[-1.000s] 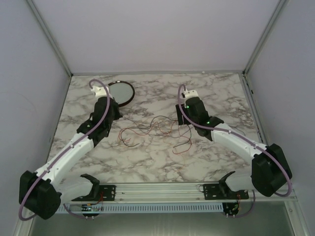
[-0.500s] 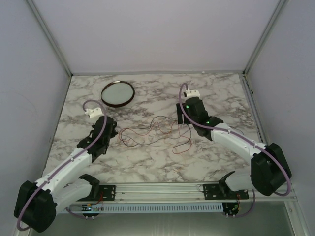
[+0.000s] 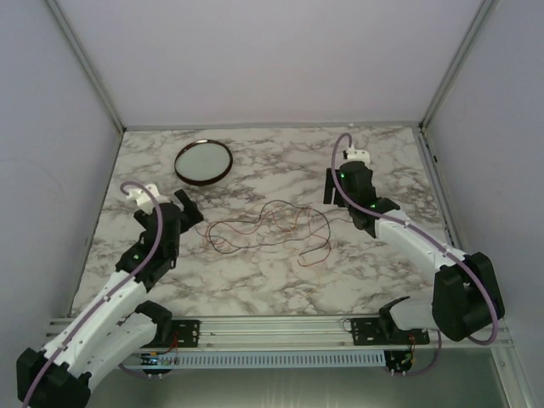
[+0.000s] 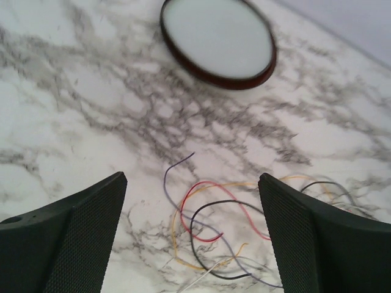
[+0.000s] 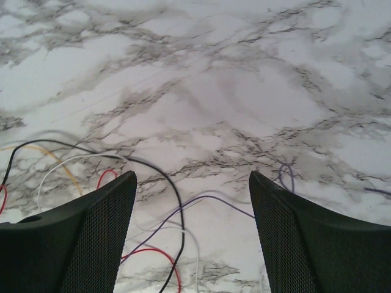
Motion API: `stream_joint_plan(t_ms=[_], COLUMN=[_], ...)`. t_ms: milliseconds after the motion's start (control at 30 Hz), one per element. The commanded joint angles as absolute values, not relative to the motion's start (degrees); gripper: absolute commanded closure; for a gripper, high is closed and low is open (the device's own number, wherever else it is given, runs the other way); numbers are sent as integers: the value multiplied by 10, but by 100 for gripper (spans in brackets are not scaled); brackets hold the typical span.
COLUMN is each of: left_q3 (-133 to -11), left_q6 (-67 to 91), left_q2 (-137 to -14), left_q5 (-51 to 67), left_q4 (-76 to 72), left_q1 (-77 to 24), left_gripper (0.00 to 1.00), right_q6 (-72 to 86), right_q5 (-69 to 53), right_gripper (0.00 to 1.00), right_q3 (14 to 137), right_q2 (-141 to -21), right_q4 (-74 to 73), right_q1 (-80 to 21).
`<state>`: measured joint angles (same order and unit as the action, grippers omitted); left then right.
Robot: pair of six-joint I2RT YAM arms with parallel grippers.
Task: Zip-tie the wires
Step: Adjust the cable at the center of the board, then pick up the ribbon at the center of the board.
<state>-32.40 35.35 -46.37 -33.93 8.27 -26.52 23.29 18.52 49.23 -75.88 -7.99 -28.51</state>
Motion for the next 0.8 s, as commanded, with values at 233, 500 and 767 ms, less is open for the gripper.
stream_joint_plan(t_ms=[233, 500, 767], left_q3=[-345, -350, -349], left_q6=[214, 221, 212], left_q2=[-328, -363, -383], left_q5=[-228, -172, -174], left_q4=[-69, -93, -95], left_q1=[-265, -265, -265], left_gripper=[0, 0, 0], right_q6=[264, 285, 277], right_q5=[187, 174, 171], right_gripper=[24, 18, 16], right_q3=[464, 449, 443], right_q2=[-691, -681, -671], right_q4=[-71, -58, -57], right_q1=[-208, -173, -153])
